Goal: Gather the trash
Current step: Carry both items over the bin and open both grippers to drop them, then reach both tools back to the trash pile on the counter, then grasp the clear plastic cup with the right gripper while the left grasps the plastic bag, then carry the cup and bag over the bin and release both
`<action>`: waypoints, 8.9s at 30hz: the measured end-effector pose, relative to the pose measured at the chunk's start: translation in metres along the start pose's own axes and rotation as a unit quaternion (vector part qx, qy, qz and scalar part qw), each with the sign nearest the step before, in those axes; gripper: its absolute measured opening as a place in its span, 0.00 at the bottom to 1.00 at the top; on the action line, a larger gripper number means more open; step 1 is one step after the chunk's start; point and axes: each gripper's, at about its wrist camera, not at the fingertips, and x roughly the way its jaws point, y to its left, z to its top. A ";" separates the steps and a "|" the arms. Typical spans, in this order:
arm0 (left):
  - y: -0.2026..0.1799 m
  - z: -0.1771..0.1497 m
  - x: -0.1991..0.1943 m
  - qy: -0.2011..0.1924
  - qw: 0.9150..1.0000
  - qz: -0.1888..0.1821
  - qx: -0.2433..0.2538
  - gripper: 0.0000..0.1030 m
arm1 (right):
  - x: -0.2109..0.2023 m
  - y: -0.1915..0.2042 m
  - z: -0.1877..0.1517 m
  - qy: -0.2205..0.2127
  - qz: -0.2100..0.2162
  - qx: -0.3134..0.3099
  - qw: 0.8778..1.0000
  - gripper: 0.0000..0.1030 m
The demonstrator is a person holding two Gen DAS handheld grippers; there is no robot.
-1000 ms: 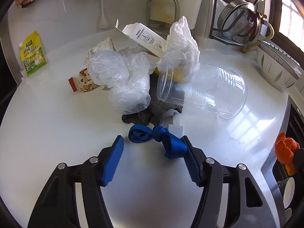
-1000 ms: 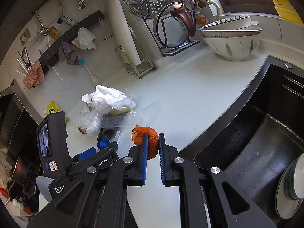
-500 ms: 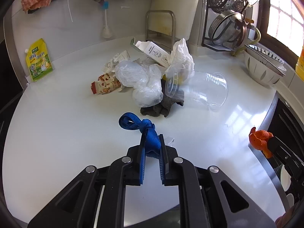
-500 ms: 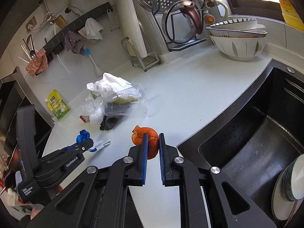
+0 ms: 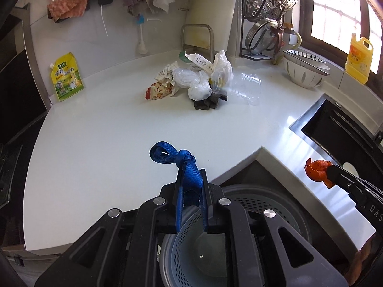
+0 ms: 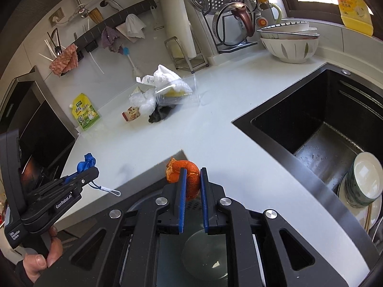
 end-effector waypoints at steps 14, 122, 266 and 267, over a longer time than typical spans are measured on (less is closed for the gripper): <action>0.003 -0.073 -0.002 0.032 0.999 -0.036 0.003 0.12 | 0.002 0.027 -0.083 0.055 -0.007 -0.034 0.998 0.11; 0.031 0.100 0.132 -0.012 0.997 0.042 -0.067 0.93 | 0.205 0.007 0.167 0.068 0.098 -0.110 0.987 0.52; 0.011 -0.116 0.009 0.065 0.997 -0.039 -0.015 0.63 | 0.021 0.030 -0.116 0.051 0.035 -0.042 0.997 0.26; 0.011 -0.117 0.009 0.066 0.997 -0.038 -0.015 0.65 | 0.021 0.030 -0.115 0.049 0.034 -0.041 0.997 0.26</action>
